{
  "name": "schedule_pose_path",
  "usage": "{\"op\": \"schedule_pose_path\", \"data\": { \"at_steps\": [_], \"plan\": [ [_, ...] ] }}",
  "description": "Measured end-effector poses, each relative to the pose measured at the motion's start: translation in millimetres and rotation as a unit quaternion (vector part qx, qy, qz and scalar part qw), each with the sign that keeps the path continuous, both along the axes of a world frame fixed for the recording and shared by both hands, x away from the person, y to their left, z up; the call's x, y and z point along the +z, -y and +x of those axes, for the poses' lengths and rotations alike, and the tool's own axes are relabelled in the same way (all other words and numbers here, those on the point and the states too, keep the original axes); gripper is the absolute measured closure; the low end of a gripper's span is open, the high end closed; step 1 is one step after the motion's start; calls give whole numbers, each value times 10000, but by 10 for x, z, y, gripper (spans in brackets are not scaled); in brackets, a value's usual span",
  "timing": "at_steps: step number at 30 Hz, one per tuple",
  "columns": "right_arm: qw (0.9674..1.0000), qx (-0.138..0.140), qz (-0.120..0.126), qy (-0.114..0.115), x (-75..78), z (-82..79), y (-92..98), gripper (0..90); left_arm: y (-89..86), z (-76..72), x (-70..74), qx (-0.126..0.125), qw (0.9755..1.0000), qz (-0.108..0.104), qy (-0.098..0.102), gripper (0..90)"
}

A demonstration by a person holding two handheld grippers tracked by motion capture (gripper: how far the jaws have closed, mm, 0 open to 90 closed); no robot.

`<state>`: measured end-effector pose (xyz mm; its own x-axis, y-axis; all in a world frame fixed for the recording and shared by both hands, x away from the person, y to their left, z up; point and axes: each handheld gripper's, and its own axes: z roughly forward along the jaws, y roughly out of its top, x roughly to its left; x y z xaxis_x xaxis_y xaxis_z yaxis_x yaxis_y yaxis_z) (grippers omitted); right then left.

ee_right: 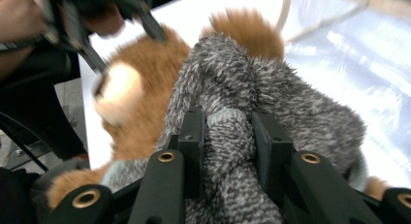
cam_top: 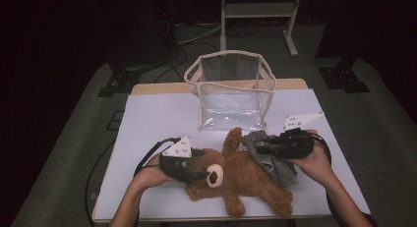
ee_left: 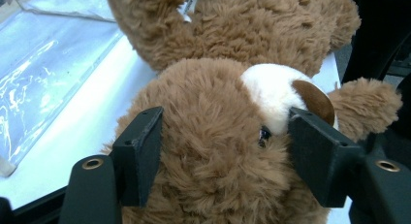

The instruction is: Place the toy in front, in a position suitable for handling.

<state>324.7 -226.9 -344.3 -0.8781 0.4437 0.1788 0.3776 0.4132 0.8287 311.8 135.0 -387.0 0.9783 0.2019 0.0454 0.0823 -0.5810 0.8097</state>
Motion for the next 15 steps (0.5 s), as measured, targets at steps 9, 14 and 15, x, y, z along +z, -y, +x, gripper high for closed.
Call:
{"op": "schedule_pose_path", "data": {
  "at_steps": [9, 14, 15],
  "plan": [
    [9982, 315, -246, 453, 642, 50, -529, 680, 35, -19, -2, -35, 10000, 24, 66, 331],
    [9966, 541, -591, 191, 493, 254, -993, 681, 36, -29, 0, -75, 9999, 46, 87, 332],
    [9960, 556, -686, 102, 421, 305, -1060, 681, 33, -30, 3, -103, 9999, 64, 84, 331]
  ]
}}
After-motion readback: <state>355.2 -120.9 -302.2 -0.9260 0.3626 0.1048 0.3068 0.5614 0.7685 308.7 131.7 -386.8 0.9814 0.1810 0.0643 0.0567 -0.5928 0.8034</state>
